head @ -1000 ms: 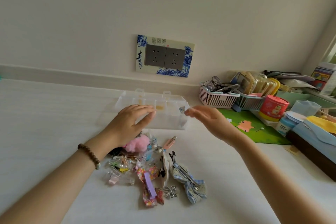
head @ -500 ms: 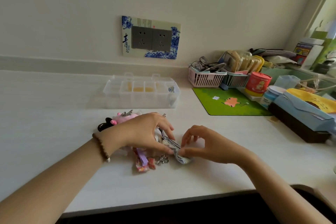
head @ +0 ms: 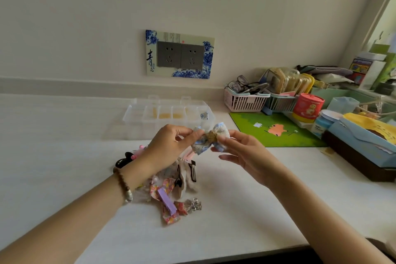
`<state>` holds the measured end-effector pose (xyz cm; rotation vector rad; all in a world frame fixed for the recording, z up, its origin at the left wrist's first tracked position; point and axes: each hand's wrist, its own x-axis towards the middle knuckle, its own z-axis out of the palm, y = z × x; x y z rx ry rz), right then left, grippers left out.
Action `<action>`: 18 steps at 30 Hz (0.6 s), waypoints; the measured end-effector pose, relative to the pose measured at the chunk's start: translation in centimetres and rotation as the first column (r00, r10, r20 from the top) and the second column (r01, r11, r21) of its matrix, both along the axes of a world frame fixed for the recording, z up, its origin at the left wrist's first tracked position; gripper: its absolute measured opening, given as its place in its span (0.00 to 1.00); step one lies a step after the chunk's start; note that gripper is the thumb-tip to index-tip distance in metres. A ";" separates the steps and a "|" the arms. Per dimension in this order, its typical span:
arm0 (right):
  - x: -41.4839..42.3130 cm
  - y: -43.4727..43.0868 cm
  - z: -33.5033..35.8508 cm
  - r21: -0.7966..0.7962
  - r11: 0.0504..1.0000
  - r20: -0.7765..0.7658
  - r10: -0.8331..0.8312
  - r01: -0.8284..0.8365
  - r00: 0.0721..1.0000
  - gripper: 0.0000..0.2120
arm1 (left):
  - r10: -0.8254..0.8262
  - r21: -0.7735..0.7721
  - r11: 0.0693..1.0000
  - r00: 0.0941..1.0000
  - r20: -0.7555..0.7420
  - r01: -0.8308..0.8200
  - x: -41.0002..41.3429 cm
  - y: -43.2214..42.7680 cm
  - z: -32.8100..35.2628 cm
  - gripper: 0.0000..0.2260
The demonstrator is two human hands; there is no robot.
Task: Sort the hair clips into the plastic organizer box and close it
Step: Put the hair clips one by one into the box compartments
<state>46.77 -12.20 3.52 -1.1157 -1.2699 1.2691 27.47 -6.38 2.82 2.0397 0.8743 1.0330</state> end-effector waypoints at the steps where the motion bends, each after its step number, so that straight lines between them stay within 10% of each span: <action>1: -0.2 0.6 0.2 -0.023 1.000 -0.051 -0.006 0.005 0.999 0.17 | 0.003 -0.010 1.000 1.000 0.025 -0.003 0.1 0.3 0.1 0.17; 6: -0.2 4.6 2.6 -0.061 0.997 -0.253 -0.069 0.055 0.965 0.07 | 0.051 -0.008 0.999 0.998 -0.035 -0.051 -0.6 2.4 1.1 0.19; 11: 1.3 10.5 5.2 0.198 0.926 0.251 -0.366 0.322 0.896 0.08 | 0.337 0.302 0.916 0.916 -0.220 -0.264 -2.8 5.9 -0.3 0.33; 18: 1.3 16.8 4.5 0.307 0.936 0.708 -0.345 0.171 0.616 0.10 | 0.425 0.396 0.876 0.828 -0.366 -0.274 -3.7 6.9 -2.0 0.38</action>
